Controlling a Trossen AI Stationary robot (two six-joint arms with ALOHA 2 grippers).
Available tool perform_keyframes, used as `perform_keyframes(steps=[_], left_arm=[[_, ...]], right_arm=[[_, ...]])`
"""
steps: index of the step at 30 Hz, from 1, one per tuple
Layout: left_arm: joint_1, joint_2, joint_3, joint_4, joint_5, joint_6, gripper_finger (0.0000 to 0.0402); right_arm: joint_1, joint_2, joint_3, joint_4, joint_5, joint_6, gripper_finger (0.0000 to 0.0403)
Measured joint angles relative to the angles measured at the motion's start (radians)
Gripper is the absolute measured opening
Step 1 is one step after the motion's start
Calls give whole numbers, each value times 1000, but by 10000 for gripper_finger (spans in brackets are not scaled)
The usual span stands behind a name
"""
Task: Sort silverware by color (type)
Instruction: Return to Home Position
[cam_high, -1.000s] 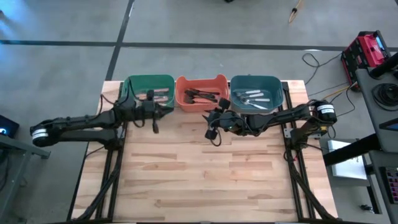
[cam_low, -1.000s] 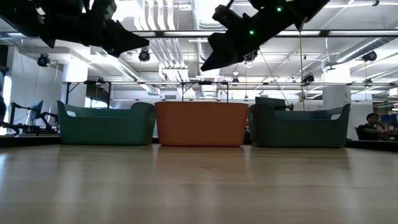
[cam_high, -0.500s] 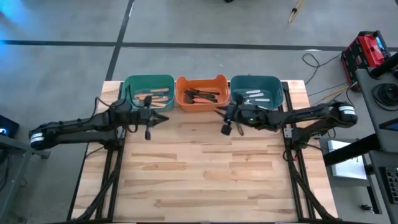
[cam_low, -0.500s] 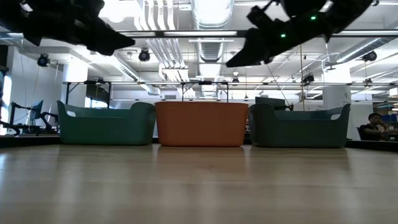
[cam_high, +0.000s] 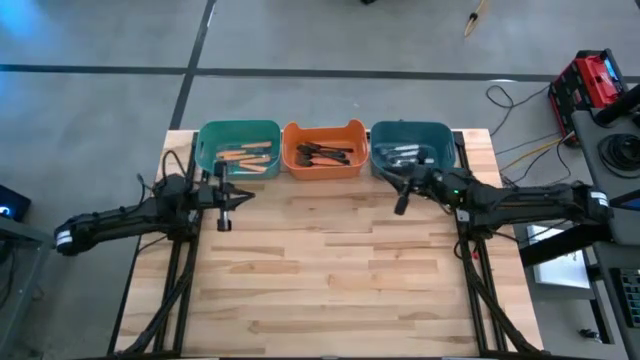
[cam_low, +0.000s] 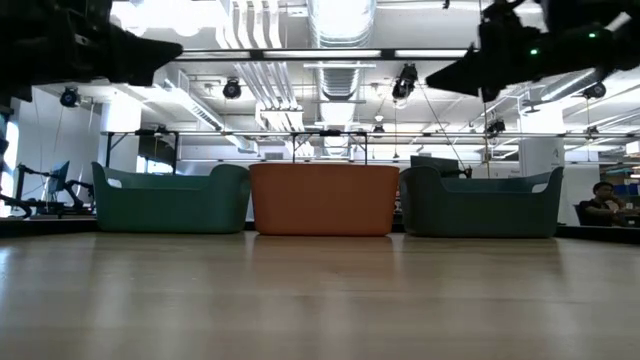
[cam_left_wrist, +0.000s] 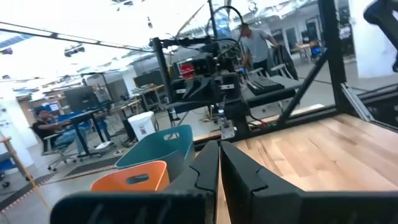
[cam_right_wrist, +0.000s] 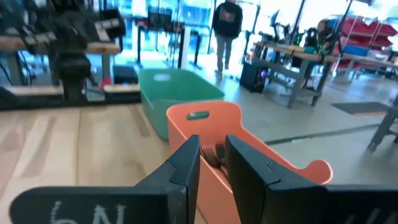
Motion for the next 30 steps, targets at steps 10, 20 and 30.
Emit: perform_keyframes(steps=[10,20,30], left_arm=[[12,-135,-101,2,-7,-87,0],[12,-177,-106,-64,-5,-131,0],[13,-181,-106,8,47,-144,0]], right_arm=[[-3,-278,-146,0,0,30,68],[-2,-531,-196,-177,9,29,68],[-2,-751,-188,-467,79,30,68]])
